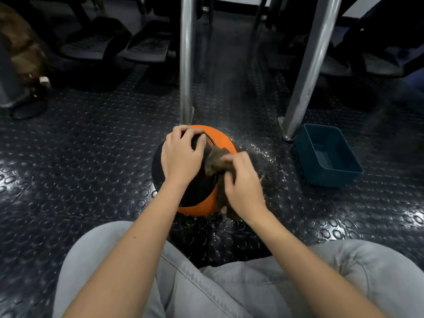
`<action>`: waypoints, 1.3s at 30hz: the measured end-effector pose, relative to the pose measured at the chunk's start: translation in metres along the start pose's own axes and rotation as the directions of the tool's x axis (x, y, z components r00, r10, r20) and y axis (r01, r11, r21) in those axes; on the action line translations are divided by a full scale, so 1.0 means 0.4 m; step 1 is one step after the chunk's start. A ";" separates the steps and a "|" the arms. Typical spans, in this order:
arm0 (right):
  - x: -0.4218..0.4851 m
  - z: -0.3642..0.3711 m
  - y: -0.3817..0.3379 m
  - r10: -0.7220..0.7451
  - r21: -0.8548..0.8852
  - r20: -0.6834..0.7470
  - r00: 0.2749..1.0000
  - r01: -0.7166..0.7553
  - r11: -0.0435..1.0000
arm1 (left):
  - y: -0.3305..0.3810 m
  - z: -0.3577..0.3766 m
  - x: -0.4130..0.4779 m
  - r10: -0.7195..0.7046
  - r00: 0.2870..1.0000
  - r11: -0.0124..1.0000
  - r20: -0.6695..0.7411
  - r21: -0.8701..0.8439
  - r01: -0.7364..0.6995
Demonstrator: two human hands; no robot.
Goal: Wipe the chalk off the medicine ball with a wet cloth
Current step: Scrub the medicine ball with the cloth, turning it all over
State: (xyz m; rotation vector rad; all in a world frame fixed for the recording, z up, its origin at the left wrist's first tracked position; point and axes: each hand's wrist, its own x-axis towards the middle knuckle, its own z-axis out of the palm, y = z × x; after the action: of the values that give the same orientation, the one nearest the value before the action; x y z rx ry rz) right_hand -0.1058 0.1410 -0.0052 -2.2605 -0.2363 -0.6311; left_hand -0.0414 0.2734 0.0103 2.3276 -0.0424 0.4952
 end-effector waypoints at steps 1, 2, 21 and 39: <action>-0.011 0.006 0.027 -0.001 -0.044 0.018 1.000 0.002 0.999 | 0.002 -0.001 0.004 -0.023 1.000 1.000 -0.006 -0.002 0.023; -0.015 0.005 0.067 0.054 -0.080 0.027 0.998 -0.052 0.995 | 0.003 -0.003 0.009 -0.049 0.999 0.999 -0.010 -0.003 0.049; 0.036 0.014 0.105 0.311 0.122 -0.035 0.950 -0.305 0.944 | -0.032 -0.065 0.011 -0.100 0.989 0.987 0.107 0.135 0.086; 0.030 0.031 0.144 0.808 0.529 0.274 0.521 -0.783 0.326 | -0.091 -0.076 0.004 -0.524 0.802 0.711 0.285 -0.371 0.597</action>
State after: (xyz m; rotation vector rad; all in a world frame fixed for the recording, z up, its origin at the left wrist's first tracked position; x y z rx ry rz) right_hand -0.0707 0.1099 -0.0427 -1.4242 0.6384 -0.0074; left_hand -0.0440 0.3206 0.0062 1.7864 0.4330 -0.0259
